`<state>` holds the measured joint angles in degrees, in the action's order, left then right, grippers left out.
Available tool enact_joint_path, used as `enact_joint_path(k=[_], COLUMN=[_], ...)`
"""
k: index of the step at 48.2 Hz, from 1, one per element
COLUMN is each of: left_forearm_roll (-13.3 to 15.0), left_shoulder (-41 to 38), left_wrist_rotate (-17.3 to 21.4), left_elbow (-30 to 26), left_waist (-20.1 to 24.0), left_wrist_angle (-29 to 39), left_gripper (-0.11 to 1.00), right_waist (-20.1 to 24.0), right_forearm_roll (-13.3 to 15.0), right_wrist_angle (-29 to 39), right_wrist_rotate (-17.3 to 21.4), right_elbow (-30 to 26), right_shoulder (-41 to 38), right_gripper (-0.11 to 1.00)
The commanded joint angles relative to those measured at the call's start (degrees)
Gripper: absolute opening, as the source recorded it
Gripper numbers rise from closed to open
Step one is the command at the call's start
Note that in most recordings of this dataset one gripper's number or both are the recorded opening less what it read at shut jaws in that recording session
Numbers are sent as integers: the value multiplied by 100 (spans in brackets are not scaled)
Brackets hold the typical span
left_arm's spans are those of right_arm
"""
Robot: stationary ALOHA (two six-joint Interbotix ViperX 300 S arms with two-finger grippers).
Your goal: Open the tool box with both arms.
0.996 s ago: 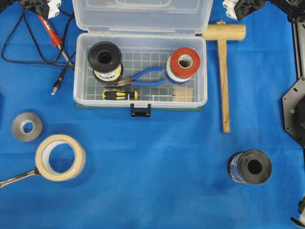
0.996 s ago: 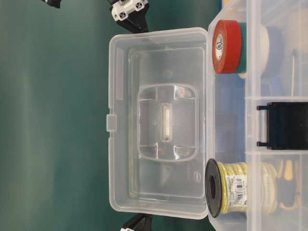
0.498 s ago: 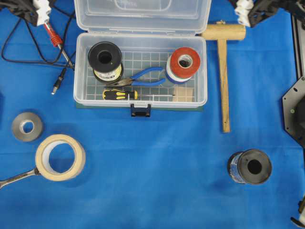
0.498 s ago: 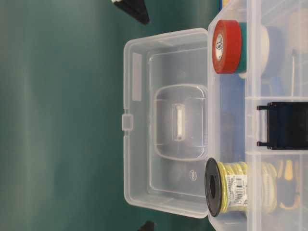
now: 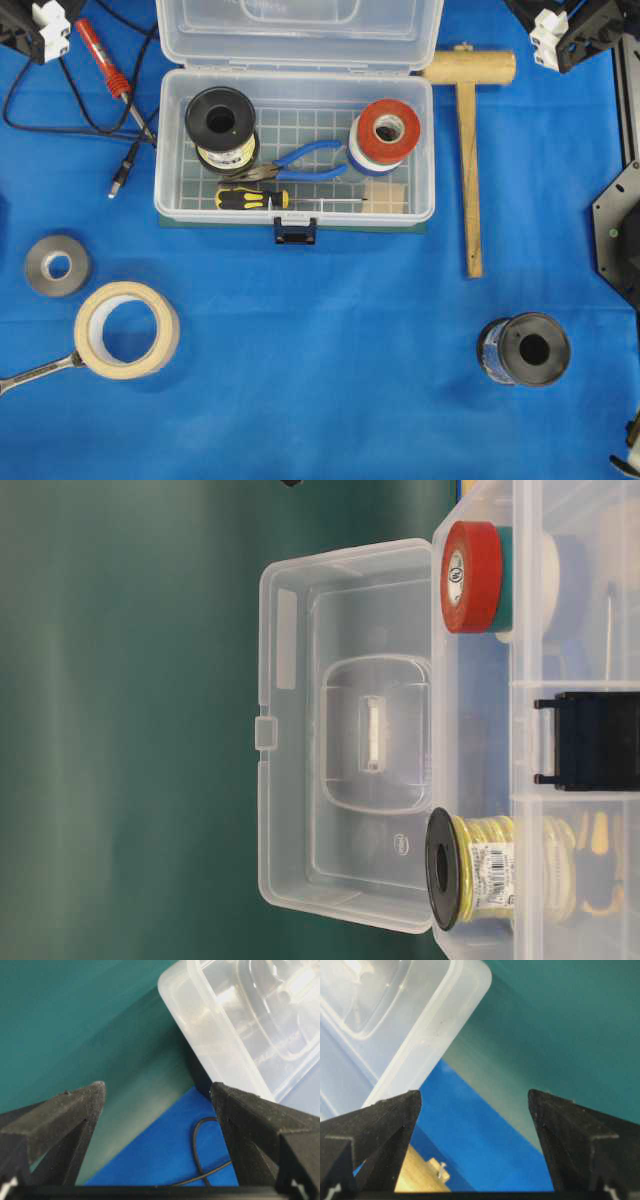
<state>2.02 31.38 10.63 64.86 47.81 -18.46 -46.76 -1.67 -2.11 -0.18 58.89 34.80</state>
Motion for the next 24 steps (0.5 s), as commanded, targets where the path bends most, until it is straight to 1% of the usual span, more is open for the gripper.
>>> enact_joint_path(k=[1,6,11,15,24], left_forearm_roll=[-9,-9,-9,-9,-9], left_shoulder=[35,158,378,624,1116], left_wrist_rotate=[-53,-185,-202,-202,-132], left_elbow=[-70,9,114,211,360], left_waist=[-88,-325,-686,-1160,-2197], left_wrist_angle=[-18,-9,70,220,694], left_gripper=[91,91,91,91,91], right_waist=[53,422,967,1477,2426], right_forearm_roll=[-9,-26,-35,-35,-26], right_wrist_angle=[-44,-18,70,176,378], right_wrist_rotate=[18,26,35,35,35], right_elbow=[-88,-70,-35,-9,62], right_shoulder=[-26,9,79,158,272], right_gripper=[85,85,85,85,85])
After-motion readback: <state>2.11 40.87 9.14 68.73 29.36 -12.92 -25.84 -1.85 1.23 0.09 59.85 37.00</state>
